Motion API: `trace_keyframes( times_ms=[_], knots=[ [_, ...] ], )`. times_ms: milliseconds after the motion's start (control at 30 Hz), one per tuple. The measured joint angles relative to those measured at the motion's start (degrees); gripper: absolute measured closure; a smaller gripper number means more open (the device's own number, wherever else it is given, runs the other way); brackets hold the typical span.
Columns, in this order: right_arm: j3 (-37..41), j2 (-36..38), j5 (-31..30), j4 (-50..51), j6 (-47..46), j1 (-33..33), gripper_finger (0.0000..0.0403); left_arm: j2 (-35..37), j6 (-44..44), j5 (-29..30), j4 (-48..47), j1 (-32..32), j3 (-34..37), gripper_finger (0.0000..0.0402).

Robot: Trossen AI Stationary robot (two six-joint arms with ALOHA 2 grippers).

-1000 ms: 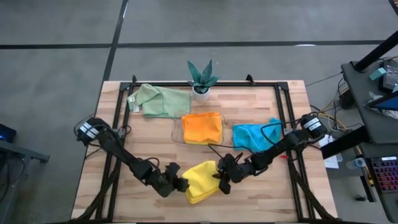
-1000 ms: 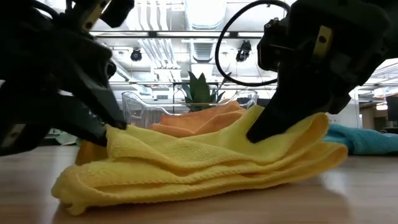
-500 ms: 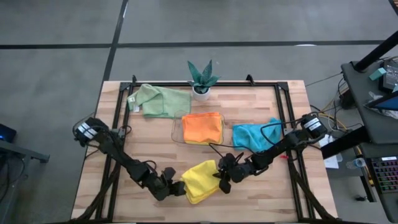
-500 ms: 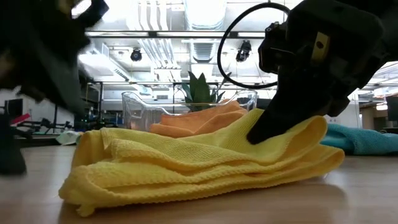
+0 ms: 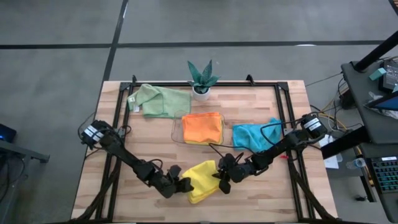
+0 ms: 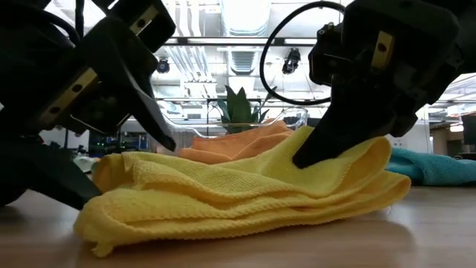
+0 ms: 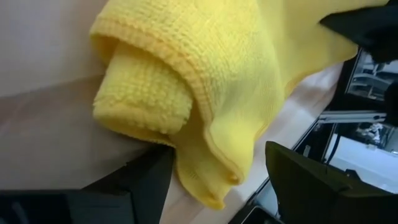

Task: Fold microfiber towels
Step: Put the folded yellow microfiber towel into the transparent bin

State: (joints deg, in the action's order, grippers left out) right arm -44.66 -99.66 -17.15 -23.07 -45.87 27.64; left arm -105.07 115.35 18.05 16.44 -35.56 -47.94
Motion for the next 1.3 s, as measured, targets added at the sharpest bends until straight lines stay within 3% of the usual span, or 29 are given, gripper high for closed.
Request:
trace_keyframes(
  times_ms=[167,267,633,967,1300],
  knots=[
    [0.00,0.00,0.02,-0.04,0.00,0.00,0.0390,-0.05,-1.33,1.81,-0.33,0.60,0.04,0.0165],
    [0.00,0.00,0.04,-0.08,0.02,0.00,0.0390,-0.07,-2.66,2.26,-0.51,1.07,0.09,0.0192],
    [0.00,0.13,0.84,-2.05,2.25,0.00,0.0390,-0.15,-13.24,4.55,-0.99,1.48,-0.22,0.0391],
    [0.00,4.35,1.97,-1.32,3.60,0.00,0.0390,5.15,-25.11,6.51,-3.20,2.36,-0.90,0.0399],
    [-0.91,13.00,-0.92,-0.57,10.79,-1.60,0.0390,20.31,-43.17,6.53,-11.64,7.60,-0.90,0.0400]
  ],
)
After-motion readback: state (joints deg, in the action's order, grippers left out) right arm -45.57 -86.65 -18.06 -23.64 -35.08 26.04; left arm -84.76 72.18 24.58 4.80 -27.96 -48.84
